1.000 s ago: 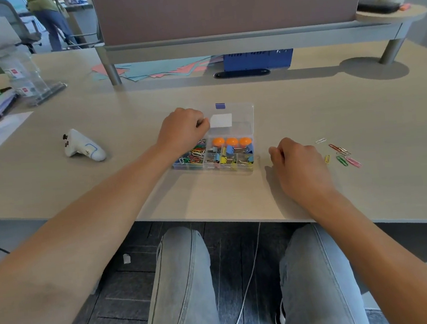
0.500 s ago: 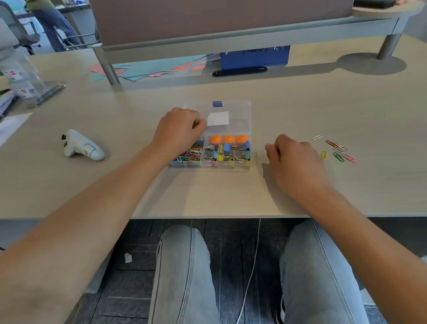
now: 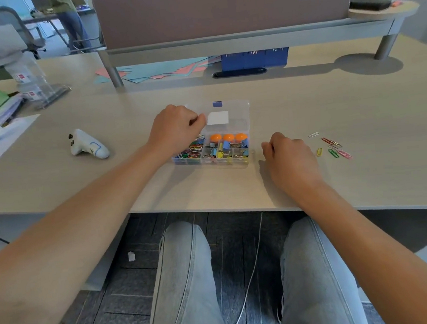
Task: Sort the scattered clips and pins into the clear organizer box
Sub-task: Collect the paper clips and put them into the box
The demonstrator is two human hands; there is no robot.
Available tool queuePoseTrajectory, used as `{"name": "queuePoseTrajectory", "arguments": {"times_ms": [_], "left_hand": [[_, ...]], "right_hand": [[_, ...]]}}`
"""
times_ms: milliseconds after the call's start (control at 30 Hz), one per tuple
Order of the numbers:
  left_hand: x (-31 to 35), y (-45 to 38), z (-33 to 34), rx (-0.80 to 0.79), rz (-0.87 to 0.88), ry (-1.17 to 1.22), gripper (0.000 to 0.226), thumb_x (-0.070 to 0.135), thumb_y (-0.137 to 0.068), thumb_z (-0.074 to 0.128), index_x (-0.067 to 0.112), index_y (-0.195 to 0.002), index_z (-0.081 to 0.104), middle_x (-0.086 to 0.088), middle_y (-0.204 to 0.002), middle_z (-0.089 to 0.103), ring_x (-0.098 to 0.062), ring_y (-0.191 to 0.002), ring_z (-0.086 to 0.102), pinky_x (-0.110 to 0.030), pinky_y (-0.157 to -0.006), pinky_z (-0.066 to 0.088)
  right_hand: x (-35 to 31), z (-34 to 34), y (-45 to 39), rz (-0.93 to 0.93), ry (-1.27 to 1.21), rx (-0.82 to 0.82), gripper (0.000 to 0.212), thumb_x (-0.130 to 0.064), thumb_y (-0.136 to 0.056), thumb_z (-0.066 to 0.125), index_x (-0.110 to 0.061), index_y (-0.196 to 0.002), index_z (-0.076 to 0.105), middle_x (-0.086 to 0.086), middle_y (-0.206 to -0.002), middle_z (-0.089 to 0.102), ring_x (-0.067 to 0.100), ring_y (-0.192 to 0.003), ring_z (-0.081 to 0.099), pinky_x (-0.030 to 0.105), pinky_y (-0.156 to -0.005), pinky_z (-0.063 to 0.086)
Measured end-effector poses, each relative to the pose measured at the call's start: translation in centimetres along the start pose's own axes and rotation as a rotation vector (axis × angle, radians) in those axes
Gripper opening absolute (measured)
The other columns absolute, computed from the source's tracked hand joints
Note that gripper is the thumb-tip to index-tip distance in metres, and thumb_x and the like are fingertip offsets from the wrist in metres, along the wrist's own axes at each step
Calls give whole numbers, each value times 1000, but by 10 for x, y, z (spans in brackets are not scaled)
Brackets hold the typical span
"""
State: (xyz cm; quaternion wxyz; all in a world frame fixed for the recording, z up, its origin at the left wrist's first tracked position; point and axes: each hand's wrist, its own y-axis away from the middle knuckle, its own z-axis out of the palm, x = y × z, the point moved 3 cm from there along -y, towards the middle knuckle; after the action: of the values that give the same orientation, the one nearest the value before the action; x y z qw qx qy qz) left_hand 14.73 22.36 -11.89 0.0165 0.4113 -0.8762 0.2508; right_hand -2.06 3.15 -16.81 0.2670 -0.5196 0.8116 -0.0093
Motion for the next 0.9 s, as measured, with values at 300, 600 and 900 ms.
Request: {"name": "queuePoseTrajectory", "arguments": {"times_ms": [300, 600, 900], "left_hand": [[0, 7, -25, 15, -53, 136, 47, 36, -102, 48, 13, -76, 80, 15, -62, 66, -5, -58, 66, -35, -77, 59], [-53, 12, -12, 54, -143, 69, 46, 41, -94, 38, 11, -77, 68, -3, -73, 70, -25, -69, 63, -42, -66, 55], [-97, -4, 34, -41, -229, 72, 29, 30, -98, 44, 13, -109, 65, -12, -111, 64, -33, -110, 53, -46, -87, 47]], "right_hand": [[-9, -2, -4, 4, -121, -45, 32, -25, -104, 40, -8, -78, 42, 9, -67, 48, 30, -62, 44, 33, -48, 24], [-62, -1, -20, -103, -182, -36, 34, -31, -107, 38, -9, -85, 51, 11, -73, 57, 29, -64, 53, 35, -53, 38], [-119, 25, -68, -177, -104, -61, 34, -27, -106, 38, -5, -91, 59, 15, -79, 63, 33, -73, 59, 48, -69, 55]]}}
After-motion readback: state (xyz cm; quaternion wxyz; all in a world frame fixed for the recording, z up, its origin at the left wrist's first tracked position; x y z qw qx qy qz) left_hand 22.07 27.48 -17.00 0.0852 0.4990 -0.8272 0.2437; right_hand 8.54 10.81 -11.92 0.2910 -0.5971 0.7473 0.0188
